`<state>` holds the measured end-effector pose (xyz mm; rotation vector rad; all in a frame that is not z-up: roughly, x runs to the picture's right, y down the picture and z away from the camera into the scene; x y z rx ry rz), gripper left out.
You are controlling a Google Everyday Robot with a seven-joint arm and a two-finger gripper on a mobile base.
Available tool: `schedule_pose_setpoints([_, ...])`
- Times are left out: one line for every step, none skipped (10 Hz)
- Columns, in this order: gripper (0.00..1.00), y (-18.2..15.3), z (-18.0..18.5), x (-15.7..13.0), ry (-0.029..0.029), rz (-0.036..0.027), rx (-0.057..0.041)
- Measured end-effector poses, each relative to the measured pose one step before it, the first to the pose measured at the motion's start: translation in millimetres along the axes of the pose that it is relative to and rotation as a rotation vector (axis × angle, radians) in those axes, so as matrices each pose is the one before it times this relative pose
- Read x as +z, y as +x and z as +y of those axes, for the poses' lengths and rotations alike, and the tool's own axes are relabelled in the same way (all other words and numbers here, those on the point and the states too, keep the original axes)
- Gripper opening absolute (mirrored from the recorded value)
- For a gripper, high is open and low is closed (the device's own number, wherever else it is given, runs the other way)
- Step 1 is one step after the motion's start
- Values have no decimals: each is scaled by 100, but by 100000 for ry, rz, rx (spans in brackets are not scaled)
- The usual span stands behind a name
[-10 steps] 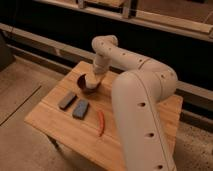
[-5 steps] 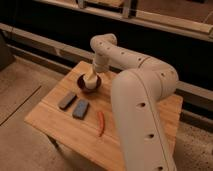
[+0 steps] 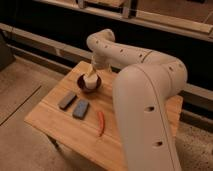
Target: Place the ceramic cup in the ceramic bowl
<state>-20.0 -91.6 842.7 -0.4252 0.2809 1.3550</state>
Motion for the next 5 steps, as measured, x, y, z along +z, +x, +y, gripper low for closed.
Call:
schedule_pose_setpoints([80,361,-268,-949,1216,-1649,1824])
schedule_pose_setpoints([80,898,-556,-1210,2282,-1452,3027])
schedule_pose_setpoints([80,1235,-669,-1152,2514,-486,4039])
schedule_pose_setpoints([80,1178,-695,-722,2213,124,3453])
schedule_pose_setpoints([80,902,-727,-545,1724,-2,2936])
